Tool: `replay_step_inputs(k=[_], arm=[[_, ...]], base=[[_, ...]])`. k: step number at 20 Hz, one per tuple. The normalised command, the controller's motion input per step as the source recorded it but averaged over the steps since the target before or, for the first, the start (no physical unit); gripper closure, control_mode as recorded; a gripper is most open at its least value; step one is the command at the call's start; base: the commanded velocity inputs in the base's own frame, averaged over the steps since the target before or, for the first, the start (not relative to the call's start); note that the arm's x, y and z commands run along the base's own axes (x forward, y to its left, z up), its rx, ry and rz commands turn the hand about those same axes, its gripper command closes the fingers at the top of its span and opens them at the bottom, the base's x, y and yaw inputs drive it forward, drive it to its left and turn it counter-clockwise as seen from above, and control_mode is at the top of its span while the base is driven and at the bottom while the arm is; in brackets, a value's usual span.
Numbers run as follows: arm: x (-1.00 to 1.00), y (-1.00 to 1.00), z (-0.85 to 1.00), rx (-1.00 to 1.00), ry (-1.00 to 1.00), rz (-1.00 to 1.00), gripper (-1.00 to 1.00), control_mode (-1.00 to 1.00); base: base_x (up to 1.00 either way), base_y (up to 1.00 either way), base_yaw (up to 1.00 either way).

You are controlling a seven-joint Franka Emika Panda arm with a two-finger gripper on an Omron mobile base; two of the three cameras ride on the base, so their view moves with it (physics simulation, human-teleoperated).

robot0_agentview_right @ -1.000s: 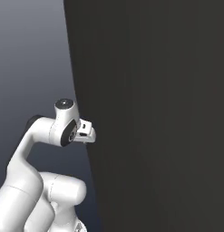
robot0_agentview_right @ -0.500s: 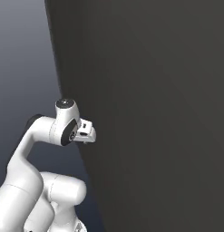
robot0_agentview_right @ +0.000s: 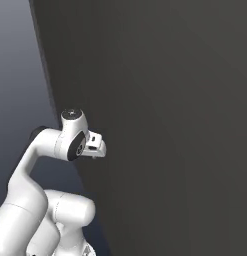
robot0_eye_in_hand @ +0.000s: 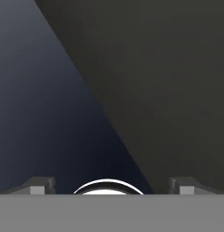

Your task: Take the fork and place it on the left side of the plate. Then take the spoon and place it on the right side of the plate. Make sure they're directly next to the plate.

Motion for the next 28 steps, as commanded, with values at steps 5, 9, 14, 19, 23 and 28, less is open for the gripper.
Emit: replay_step_inputs(k=[5, 9, 14, 19, 23, 28], arm=[[0.0, 0.0, 0.0, 0.0, 0.0, 0.0, -1.0, 1.0], [0.0, 0.0, 0.0, 0.0, 0.0, 0.0, -1.0, 1.0], [0.0, 0.0, 0.0, 0.0, 0.0, 0.0, -1.0, 1.0], [0.0, 0.0, 0.0, 0.0, 0.0, 0.0, -1.0, 1.0], [0.0, 0.0, 0.0, 0.0, 0.0, 0.0, -1.0, 1.0], [0.0, 0.0, 0.0, 0.0, 0.0, 0.0, -1.0, 1.0]], base=[[1.0, 1.0, -0.22], [1.0, 1.0, -0.22], [1.0, 1.0, -0.22], [1.0, 0.99, -0.22], [1.0, 0.98, -0.23], [1.0, 0.95, -0.23]])
